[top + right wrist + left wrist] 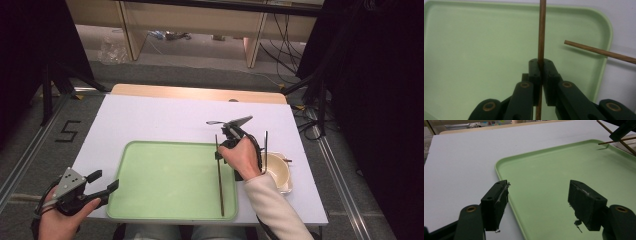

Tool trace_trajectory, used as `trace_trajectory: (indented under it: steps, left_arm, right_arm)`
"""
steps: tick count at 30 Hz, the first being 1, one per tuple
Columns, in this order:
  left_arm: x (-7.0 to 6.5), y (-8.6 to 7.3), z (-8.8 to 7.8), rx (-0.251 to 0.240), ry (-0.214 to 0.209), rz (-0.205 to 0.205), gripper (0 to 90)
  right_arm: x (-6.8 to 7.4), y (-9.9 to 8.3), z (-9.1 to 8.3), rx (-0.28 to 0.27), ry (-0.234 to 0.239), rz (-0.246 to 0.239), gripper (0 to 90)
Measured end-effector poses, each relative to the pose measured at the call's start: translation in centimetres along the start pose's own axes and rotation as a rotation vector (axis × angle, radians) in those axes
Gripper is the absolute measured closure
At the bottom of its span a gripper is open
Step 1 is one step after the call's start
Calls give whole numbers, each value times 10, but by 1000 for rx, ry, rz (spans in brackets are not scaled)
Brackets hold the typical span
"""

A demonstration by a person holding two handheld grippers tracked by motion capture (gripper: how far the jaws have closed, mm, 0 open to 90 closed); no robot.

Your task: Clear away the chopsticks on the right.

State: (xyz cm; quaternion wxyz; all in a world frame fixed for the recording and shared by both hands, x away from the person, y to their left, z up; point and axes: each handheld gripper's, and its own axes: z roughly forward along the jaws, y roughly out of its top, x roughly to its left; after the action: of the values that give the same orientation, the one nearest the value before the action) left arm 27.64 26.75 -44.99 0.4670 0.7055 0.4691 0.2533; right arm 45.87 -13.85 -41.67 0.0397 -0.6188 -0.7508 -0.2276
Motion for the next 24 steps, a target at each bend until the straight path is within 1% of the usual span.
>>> trace_trajectory:
  steps: [1, 2, 3, 4, 5, 6, 7, 8, 9, 11, 13, 14, 16, 17, 18, 19, 20, 21, 23, 24]
  left_arm:
    - [0, 0, 0, 0, 0, 0, 322]
    - [0, 0, 0, 0, 0, 0, 322]
    - [0, 0, 0, 1, 0, 1, 322]
    - [0, 0, 0, 0, 0, 0, 322]
    - [0, 0, 0, 0, 0, 0, 322]
    - [0, 0, 0, 0, 1, 1, 322]
    - [0, 0, 0, 0, 0, 0, 322]
    - [0, 0, 0, 0, 0, 0, 322]
    - [0, 0, 0, 0, 0, 0, 322]
    - [0, 0, 0, 0, 0, 1, 322]
    - [0, 0, 0, 0, 0, 0, 322]
    - [0, 0, 0, 0, 0, 0, 322]
    - [0, 0, 1, -4, -2, 0, 322]
    - [0, 0, 0, -3, -2, 0, 322]
    - [0, 0, 0, 1, 2, 1, 322]
    - [0, 0, 0, 1, 0, 1, 322]
    - [0, 0, 0, -1, 1, 1, 322]
    - [0, 0, 0, 0, 1, 0, 322]
    - [0, 0, 0, -3, -2, 0, 322]
    - [0, 0, 1, -3, -3, 0, 322]
  right_arm:
    - [-1, -1, 2, 6, 8, -10, 870]
    - [-1, -1, 4, 18, -2, -14, 870]
    - [-1, -1, 6, 28, -2, -12, 870]
    - [-2, -2, 7, 27, -7, -15, 870]
    - [-2, -2, 9, 44, -3, -5, 870]
    - [-3, -2, 11, 51, -9, -11, 869]
    - [-3, -2, 13, 56, -14, -4, 870]
    - [-4, -2, 15, 57, -20, -13, 870]
    - [-5, -2, 16, 60, -16, -10, 869]
    - [-6, -3, 18, 65, -28, -14, 869]
    - [-6, -3, 19, 70, -28, -10, 869]
    - [-5, -3, 20, 69, -38, 11, 868]
    - [-7, -3, 23, 58, -40, -2, 867]
    - [-7, -4, 26, 45, -44, 6, 867]
    - [-7, -3, 26, 59, -47, 3, 867]
    - [-8, -4, 28, 71, -54, -13, 866]
    - [-9, -4, 29, 65, -52, -19, 866]
    - [-8, -4, 30, 69, -52, -7, 865]
    - [-9, -4, 31, 85, -62, -22, 864]
    - [-8, -3, 32, 83, -60, -5, 863]
